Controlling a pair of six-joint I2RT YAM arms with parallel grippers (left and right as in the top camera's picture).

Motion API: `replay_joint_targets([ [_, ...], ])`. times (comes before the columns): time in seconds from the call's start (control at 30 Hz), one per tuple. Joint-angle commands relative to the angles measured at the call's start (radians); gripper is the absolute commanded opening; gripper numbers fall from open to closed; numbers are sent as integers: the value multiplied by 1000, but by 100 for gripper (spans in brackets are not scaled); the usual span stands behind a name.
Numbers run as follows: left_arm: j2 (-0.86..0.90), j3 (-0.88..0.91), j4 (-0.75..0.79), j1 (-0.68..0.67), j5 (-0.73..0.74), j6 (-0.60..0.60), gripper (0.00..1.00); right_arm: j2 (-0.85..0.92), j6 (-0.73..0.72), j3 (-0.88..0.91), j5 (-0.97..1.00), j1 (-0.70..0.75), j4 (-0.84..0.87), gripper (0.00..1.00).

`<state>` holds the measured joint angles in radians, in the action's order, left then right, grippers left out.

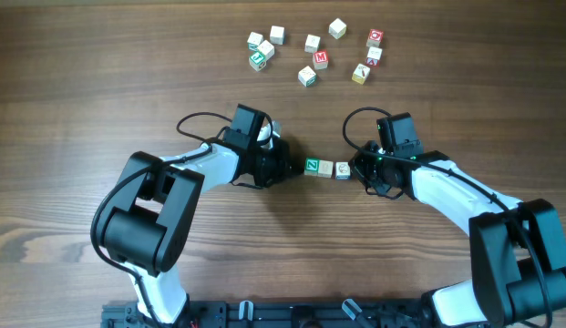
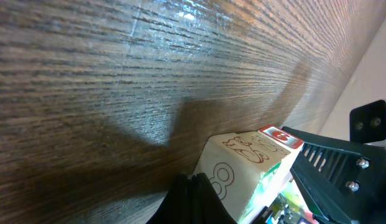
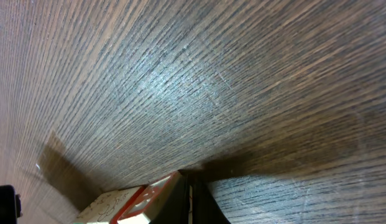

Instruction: Form a horizontal line

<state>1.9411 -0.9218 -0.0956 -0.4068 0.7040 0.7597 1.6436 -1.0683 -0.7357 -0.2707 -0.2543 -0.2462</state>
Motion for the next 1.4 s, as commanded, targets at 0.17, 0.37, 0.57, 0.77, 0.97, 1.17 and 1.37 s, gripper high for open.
replay_joint_targets([
  [0.17,20,9,3,-1,-17,-23,4,0,-35,8,-19,-1,1,4],
  [0.37,20,9,3,-1,-17,-23,4,0,-88,8,-20,-1,-2,4],
  [0.57,20,9,3,-1,-17,-23,4,0,-113,8,-27,-1,-1,5],
  [0.77,20,9,3,-1,-18,-23,4,0,-144,8,-28,-1,-1,5],
  [0.97,20,9,3,-1,-17,-23,4,0,-166,8,-31,-1,-1,5],
  [1.17,20,9,3,-1,-17,-23,4,0,-193,8,-39,-1,0,4],
  [1.37,20,9,3,-1,-17,-23,4,0,-218,8,-42,-1,0,4],
])
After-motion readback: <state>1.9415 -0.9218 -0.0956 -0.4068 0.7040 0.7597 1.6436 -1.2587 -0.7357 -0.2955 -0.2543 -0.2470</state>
